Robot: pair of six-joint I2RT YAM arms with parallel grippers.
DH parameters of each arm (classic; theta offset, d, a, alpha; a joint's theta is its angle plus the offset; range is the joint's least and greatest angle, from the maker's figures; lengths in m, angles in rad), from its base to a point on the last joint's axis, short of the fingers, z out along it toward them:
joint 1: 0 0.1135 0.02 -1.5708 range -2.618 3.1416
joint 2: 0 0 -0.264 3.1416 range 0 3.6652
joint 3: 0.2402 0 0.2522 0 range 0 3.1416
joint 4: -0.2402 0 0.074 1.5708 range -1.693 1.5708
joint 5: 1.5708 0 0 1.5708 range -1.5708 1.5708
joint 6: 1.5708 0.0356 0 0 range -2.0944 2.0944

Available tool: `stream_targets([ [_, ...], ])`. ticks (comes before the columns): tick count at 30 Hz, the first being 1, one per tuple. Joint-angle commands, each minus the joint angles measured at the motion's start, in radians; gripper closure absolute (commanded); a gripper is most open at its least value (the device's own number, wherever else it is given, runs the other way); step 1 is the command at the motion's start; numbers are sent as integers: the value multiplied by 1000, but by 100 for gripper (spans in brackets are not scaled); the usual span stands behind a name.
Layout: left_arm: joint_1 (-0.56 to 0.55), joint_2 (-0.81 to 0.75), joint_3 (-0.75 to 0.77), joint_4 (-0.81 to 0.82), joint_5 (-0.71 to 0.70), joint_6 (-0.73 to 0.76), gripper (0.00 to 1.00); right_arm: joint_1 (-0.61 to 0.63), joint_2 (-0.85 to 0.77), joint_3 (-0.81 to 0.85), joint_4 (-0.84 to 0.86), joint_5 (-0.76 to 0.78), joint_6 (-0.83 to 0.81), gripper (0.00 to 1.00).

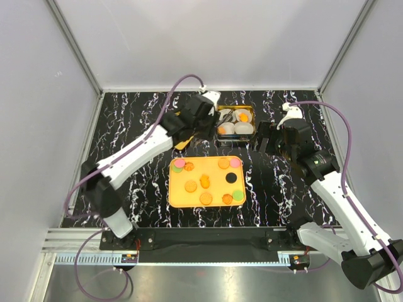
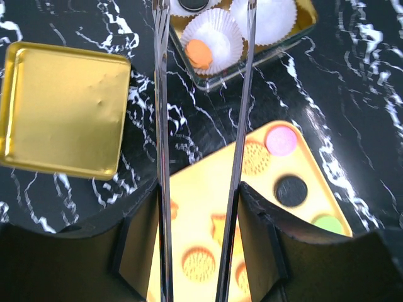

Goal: Pack the cookies

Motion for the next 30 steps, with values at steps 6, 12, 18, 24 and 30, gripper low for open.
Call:
stream_targets([
  [6,-89,-258,-254,-62,-3,-34,46,3,-15,-3,38,3,-9,0],
  [12,-174,-344,-398,-53,4,-95,46,3,-8,-2,41,0,-8,0],
  [18,-226,-347,-499,-7,17,-144,46,3,-6,-5,40,0,-6,0],
  [24,-249,-292,-483,13,0,-146,46,4,-6,-2,37,4,-8,0],
  [30,-251,-221,-454,16,-29,-131,46,1,-6,-2,34,6,-9,0],
])
